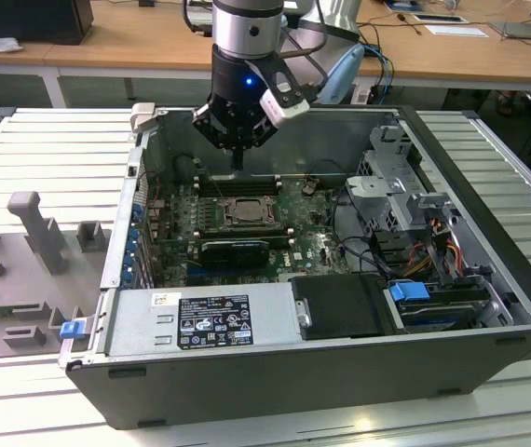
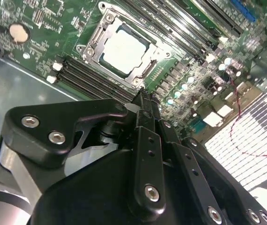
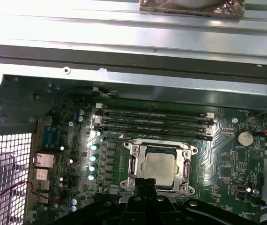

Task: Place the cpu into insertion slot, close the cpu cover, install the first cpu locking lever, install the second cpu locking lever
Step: 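Install the first cpu locking lever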

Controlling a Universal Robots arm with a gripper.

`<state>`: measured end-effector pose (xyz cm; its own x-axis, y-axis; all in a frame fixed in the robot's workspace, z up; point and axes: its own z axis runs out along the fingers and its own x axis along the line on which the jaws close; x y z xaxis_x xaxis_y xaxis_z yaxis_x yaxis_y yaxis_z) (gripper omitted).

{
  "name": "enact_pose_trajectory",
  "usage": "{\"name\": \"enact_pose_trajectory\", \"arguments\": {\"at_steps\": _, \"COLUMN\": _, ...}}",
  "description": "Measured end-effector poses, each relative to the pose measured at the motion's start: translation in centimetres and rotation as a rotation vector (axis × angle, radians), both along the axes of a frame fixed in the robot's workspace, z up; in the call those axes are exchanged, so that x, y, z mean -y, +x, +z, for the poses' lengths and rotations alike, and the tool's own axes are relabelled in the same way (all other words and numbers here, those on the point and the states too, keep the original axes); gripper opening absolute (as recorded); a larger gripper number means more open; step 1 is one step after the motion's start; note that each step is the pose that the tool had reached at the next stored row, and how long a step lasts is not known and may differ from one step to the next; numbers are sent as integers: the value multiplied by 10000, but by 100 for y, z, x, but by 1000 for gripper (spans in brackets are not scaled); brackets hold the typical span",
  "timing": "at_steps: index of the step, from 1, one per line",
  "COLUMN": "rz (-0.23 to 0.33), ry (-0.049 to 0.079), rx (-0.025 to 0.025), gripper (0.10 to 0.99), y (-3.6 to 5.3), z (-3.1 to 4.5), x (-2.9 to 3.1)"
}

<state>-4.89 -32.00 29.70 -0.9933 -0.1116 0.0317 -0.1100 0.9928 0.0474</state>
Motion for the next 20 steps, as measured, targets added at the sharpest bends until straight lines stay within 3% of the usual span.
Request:
{"name": "enact_pose_trajectory", "arguments": {"at_steps": 3, "rz": 483, "ry": -1, "rx": 0, "gripper": 106, "y": 0, "z": 1, "x": 0}}
{"name": "enact_pose_trajectory", "arguments": {"at_steps": 7, "rz": 602, "ry": 18, "rx": 2, "gripper": 106, "y": -22, "z": -3, "x": 0}}
{"name": "enact_pose_trajectory", "arguments": {"at_steps": 9, "rz": 616, "ry": 46, "rx": 23, "gripper": 106, "y": -73, "z": -5, "x": 0}}
{"name": "enact_pose_trajectory", "arguments": {"at_steps": 11, "rz": 618, "ry": 59, "rx": 116, "gripper": 106, "y": -160, "z": -13, "x": 0}}
{"name": "enact_pose_trajectory", "arguments": {"at_steps": 15, "rz": 619, "ry": 60, "rx": 349, "gripper": 106, "y": -331, "z": -44, "x": 0}}
{"name": "enact_pose_trajectory", "arguments": {"at_steps": 16, "rz": 611, "ry": 58, "rx": 383, "gripper": 106, "y": -368, "z": -65, "x": -1}}
{"name": "enact_pose_trajectory", "arguments": {"at_steps": 20, "rz": -6, "ry": 44, "rx": 387, "gripper": 106, "y": -370, "z": -134, "x": -4}}
